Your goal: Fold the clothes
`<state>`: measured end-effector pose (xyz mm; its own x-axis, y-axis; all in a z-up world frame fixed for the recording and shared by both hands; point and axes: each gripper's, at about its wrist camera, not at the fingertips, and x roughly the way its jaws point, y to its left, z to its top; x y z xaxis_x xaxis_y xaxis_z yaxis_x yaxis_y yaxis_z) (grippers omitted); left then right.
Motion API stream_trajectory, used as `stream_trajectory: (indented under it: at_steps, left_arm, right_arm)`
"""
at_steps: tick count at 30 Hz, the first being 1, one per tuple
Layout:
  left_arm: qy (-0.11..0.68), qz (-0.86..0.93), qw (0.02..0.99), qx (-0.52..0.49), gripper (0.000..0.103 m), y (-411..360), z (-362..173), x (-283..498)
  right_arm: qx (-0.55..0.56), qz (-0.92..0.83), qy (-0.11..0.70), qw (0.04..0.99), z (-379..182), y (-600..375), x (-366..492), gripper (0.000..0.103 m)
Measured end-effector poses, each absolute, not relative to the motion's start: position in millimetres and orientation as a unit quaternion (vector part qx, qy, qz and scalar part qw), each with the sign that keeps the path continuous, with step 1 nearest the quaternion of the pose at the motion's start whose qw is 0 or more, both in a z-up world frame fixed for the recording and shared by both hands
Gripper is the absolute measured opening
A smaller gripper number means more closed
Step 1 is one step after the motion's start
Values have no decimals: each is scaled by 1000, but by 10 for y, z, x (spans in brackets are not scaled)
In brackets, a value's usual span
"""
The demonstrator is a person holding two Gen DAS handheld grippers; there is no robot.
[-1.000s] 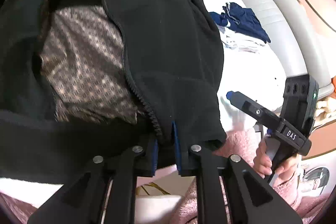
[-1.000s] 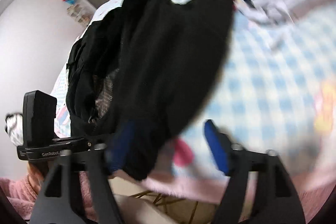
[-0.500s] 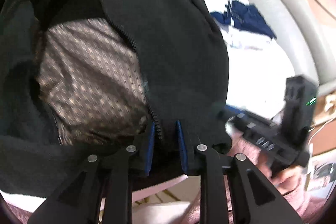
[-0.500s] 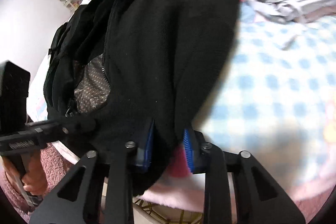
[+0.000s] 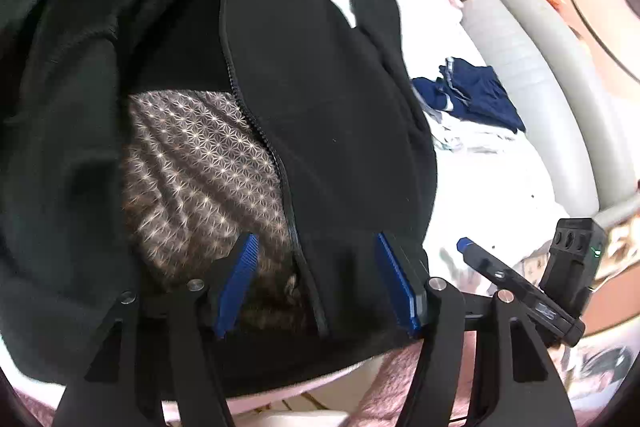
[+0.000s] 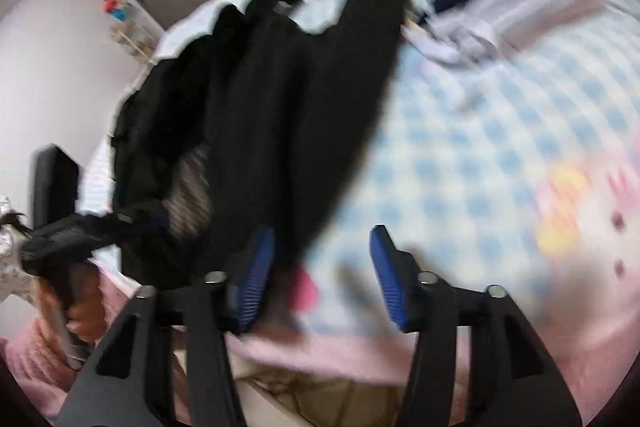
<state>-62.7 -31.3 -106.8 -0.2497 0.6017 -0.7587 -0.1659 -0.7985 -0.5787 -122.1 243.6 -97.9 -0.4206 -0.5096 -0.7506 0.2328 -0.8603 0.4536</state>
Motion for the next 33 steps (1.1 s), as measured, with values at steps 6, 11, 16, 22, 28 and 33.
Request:
stream_trajectory:
  at_steps: [6,11,16,22,28,33]
  left_arm:
    - [-172,738,277,-591,38,76,-1340,-657]
    - [-140,771,261,-564,21,61,-1155,-509]
    - [-112,799,211,-552,21,-306,-1037,-438]
    - [-113,769,216,-591,31,-286,-1243,-515]
    - [-59,776,225,-586,31,-81,-1311,-434]
    - [-66,768,258,-583,26,4,-1251,-392]
  right_arm:
    - [523,-819,-113,209,-1253,2104,-1740,76]
    - [510,-820,-185,184,-1248,2360,-1715,71]
    - [520,-831,-128,149,-1226,2443,-1635,71]
    - [527,-801,-153,241,-1209,2047,-1637,77]
    - [546,-810,-47,207,-1558,1567,-1609,52]
    - [534,-822,-59,188,-1416,1731,-1497,17]
